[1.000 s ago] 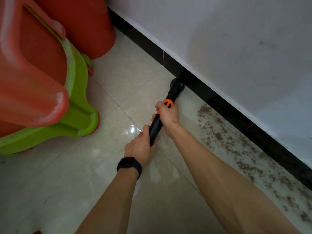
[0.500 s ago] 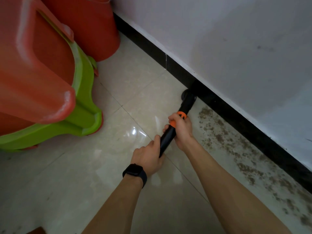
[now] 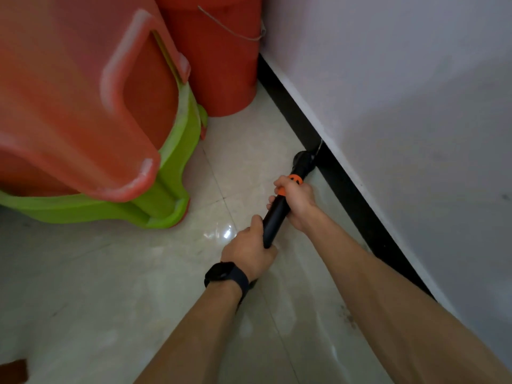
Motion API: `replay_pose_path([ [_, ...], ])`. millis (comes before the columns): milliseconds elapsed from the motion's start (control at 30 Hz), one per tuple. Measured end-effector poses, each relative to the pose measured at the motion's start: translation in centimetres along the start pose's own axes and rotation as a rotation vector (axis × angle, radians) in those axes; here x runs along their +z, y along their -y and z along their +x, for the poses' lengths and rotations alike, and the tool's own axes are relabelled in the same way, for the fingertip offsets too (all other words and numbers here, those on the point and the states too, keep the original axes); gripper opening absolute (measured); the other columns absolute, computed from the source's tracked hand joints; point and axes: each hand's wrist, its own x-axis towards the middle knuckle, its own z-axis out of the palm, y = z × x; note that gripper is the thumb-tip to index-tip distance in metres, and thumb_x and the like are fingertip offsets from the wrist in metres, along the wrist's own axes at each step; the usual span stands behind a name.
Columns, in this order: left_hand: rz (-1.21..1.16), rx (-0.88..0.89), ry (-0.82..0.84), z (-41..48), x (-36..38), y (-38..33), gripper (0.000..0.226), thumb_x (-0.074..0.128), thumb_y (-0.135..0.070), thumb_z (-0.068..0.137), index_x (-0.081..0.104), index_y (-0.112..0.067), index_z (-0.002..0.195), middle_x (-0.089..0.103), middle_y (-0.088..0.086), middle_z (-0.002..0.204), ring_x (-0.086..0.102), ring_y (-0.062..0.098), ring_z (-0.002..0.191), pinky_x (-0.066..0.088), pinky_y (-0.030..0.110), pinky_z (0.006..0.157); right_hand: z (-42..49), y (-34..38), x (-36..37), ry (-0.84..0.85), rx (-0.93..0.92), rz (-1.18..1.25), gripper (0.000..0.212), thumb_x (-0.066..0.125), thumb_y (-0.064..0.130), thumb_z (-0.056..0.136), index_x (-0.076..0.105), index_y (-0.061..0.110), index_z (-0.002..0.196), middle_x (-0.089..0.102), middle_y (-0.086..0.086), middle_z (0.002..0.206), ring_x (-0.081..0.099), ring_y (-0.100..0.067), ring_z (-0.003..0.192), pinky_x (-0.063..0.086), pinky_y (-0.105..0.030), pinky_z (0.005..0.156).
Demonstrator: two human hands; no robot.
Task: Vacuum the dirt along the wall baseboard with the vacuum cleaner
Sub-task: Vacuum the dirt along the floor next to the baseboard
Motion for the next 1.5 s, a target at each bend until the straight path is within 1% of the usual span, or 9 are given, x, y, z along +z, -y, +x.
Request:
replay_pose_path([
  [133,-0.190,-0.100,0.027,-1.6,-0.1,0.9,0.021,0.067,-0.033,0.083,0.049,-0.028,0.092,0.056,-0.008,0.079,0.053,0.003,0.065,0.036,0.016,0.049,-0.3,0.5,-0.8,0.088,0.064,-0.043,0.013,0.068,0.007,0.093,0.056,0.005,0.098,0.057,-0.009,0.077,0.068,-0.025,0.053,0.063,-0.046,0.060],
  [300,-0.080,-0.155,0.070,-7.0,-1.8,2.7,0.023,0.067,-0.031,0.081,0.047,-0.028,0.093,0.056,-0.005,0.080,0.057,0.013,0.068,0.042,0.026,0.055,-4.5,-2.9,-0.9,0.144,0.179,-0.007,0.016,0.070,0.010,0.091,0.057,0.008,0.101,0.061,-0.006,0.072,0.075,-0.028,0.067,0.063,-0.055,0.081],
  [467,0.017,-0.338,0.059,-16.8,-4.1,6.3,0.025,0.066,-0.035,0.081,0.047,-0.031,0.095,0.056,-0.008,0.081,0.057,0.012,0.070,0.043,0.027,0.058,-11.6,-8.1,2.8,0.286,0.378,-0.051,0.012,0.069,0.010,0.092,0.058,0.012,0.096,0.062,-0.004,0.068,0.075,-0.024,0.062,0.060,-0.034,0.052],
  [600,0.016,-0.498,0.019,-23.6,-5.5,8.8,0.024,0.068,-0.039,0.077,0.047,-0.033,0.086,0.060,-0.008,0.081,0.060,0.011,0.069,0.049,0.027,0.061,-16.7,-11.8,6.7,0.421,0.474,-0.159,0.016,0.069,0.012,0.093,0.056,0.012,0.103,0.061,-0.005,0.077,0.075,-0.023,0.066,0.059,-0.033,0.055],
  [833,0.067,-0.580,0.030,-29.2,-4.6,11.2,0.027,0.067,-0.048,0.068,0.050,-0.032,0.081,0.060,-0.008,0.076,0.058,0.010,0.064,0.037,0.025,0.051,-21.3,-16.2,9.2,0.584,0.502,-0.325,0.018,0.070,0.014,0.093,0.056,0.013,0.105,0.063,-0.003,0.078,0.075,-0.022,0.067,0.061,-0.034,0.060],
  [1033,0.107,-0.396,0.095,-27.0,0.8,12.8,0.029,0.064,-0.052,0.065,0.049,-0.037,0.085,0.056,-0.012,0.075,0.058,0.013,0.065,0.037,0.024,0.051,-20.2,-18.0,4.5,0.448,0.349,-0.408,0.012,0.066,0.016,0.097,0.055,0.013,0.100,0.061,-0.004,0.075,0.074,-0.021,0.066,0.059,-0.034,0.062],
  [1133,0.055,-0.258,0.161,-25.6,3.4,10.3,0.033,0.066,-0.052,0.066,0.052,-0.037,0.092,0.055,-0.013,0.075,0.055,0.010,0.063,0.035,0.024,0.050,-20.4,-16.6,0.1,0.312,0.260,-0.406,0.012,0.065,0.018,0.098,0.055,0.013,0.103,0.061,-0.004,0.077,0.074,-0.019,0.064,0.059,-0.038,0.071],
  [1267,0.042,-0.147,0.282,-26.0,5.6,6.5,0.034,0.068,-0.052,0.066,0.051,-0.035,0.091,0.056,-0.011,0.076,0.055,0.009,0.062,0.038,0.024,0.049,-23.0,-15.6,-5.4,0.178,0.241,-0.372,0.010,0.064,0.019,0.098,0.057,0.015,0.103,0.061,-0.003,0.076,0.071,-0.018,0.065,0.056,-0.037,0.071],
  [1500,-0.127,-0.271,0.538,-29.5,9.3,6.1,0.042,0.075,-0.037,0.067,0.061,-0.025,0.105,0.064,-0.002,0.090,0.064,0.017,0.078,0.057,0.032,0.070,-28.0,-19.3,-8.4,-0.005,0.200,-0.347,0.010,0.062,0.021,0.100,0.057,0.014,0.107,0.060,-0.005,0.083,0.068,-0.018,0.068,0.054,-0.035,0.066],
])
